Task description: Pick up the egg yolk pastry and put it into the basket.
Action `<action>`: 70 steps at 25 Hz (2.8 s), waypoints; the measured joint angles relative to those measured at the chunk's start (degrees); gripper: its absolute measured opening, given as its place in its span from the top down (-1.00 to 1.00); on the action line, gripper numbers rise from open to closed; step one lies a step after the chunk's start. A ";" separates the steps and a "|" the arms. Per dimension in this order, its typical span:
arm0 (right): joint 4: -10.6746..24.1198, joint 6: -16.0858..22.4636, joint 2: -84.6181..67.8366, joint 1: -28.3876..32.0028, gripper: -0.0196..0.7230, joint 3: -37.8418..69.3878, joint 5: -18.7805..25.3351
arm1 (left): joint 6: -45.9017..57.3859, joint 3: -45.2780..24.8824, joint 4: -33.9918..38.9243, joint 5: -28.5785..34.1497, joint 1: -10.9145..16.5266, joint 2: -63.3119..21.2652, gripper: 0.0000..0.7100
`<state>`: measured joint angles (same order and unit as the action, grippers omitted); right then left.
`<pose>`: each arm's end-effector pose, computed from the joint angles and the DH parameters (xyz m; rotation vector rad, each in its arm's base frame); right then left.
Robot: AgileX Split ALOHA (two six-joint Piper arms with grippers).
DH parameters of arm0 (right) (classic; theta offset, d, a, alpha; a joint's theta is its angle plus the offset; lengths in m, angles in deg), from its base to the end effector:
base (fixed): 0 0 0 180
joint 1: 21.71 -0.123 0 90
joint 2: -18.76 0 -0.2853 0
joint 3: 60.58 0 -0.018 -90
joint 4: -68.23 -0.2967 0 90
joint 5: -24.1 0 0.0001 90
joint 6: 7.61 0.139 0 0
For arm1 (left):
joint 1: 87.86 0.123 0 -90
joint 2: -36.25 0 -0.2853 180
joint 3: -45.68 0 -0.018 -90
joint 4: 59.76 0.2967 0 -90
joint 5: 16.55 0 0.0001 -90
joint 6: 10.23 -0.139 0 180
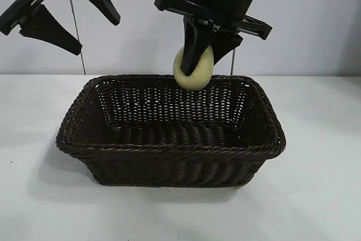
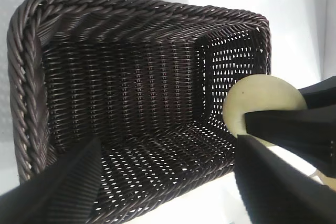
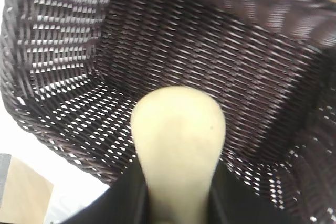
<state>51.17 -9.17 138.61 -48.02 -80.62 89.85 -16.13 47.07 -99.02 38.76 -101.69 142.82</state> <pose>0.4075 0.2430 0.2085 -0.5768 2.8608 0.4908 0.3959 -0.1720 0.2300 0.0564 2.7152 -0.9108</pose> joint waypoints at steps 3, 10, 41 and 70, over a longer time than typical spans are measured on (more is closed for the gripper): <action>0.13 0.08 1.69 0.00 0.50 0.00 -0.20 | 0.00 0.00 0.00 0.00 0.00 0.00 -0.46; -0.86 0.08 7.64 0.00 0.50 0.00 -2.04 | 0.00 0.00 0.00 0.00 0.00 0.00 -0.46; -1.84 -1.25 0.81 7.82 -0.27 -10.27 4.72 | 0.00 0.00 0.00 0.00 0.00 0.00 -0.45; -0.94 -2.50 -4.37 14.09 -0.27 -10.34 5.18 | -0.05 0.00 0.00 0.00 0.00 0.00 -0.45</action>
<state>50.22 -11.67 134.24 -33.93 -90.95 95.03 -16.18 47.07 -99.02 38.76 -101.69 142.82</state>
